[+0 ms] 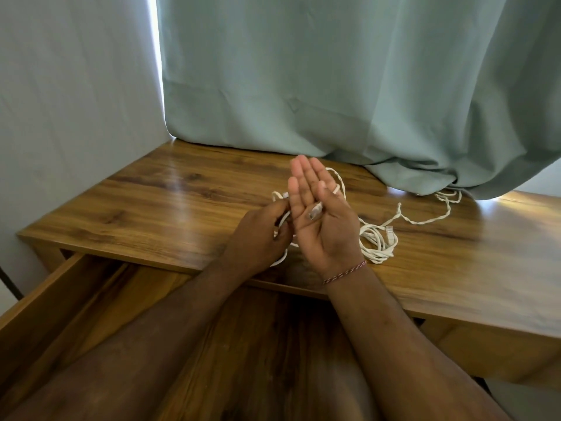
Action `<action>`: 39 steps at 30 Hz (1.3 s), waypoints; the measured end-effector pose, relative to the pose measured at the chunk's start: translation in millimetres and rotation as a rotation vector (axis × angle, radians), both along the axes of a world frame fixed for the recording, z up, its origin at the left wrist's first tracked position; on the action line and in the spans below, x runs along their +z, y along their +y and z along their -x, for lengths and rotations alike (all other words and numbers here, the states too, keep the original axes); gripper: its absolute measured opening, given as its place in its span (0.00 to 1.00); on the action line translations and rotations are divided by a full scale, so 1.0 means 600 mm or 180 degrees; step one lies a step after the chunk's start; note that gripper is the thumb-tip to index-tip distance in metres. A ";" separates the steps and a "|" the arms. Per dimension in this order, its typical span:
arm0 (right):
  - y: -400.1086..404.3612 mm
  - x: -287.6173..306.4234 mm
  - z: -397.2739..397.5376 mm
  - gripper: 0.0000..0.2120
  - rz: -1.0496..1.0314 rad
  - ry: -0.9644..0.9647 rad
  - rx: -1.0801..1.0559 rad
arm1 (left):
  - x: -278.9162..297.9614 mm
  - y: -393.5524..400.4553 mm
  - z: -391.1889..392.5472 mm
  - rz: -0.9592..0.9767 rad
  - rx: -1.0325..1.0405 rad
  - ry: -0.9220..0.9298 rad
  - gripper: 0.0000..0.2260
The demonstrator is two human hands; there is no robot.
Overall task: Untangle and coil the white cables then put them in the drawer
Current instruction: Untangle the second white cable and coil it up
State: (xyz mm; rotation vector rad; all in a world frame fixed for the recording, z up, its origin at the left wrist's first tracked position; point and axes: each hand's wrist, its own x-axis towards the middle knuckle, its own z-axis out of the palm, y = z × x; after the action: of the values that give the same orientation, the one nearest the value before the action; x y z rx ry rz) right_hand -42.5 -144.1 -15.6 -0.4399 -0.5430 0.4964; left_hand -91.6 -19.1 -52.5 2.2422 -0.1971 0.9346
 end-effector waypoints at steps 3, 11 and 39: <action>0.000 0.015 -0.002 0.21 -0.0070 0.0305 -0.0532 | 0.012 -0.012 0.006 0.0297 -0.0086 0.0225 0.08; -0.031 -0.002 -0.047 0.18 0.1621 -0.1023 -0.3084 | 0.034 -0.013 0.014 -0.0832 -0.0068 0.0712 0.05; -0.021 -0.027 0.014 0.08 0.1716 -0.1645 0.1707 | 0.075 0.042 0.012 -0.1019 0.0865 -0.0541 0.24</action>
State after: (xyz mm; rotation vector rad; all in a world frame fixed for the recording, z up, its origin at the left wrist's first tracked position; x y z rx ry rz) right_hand -51.2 -156.4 -31.9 -0.9603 -1.0422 1.0673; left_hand -98.9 5.8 -7.7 2.5251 -0.1263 1.3198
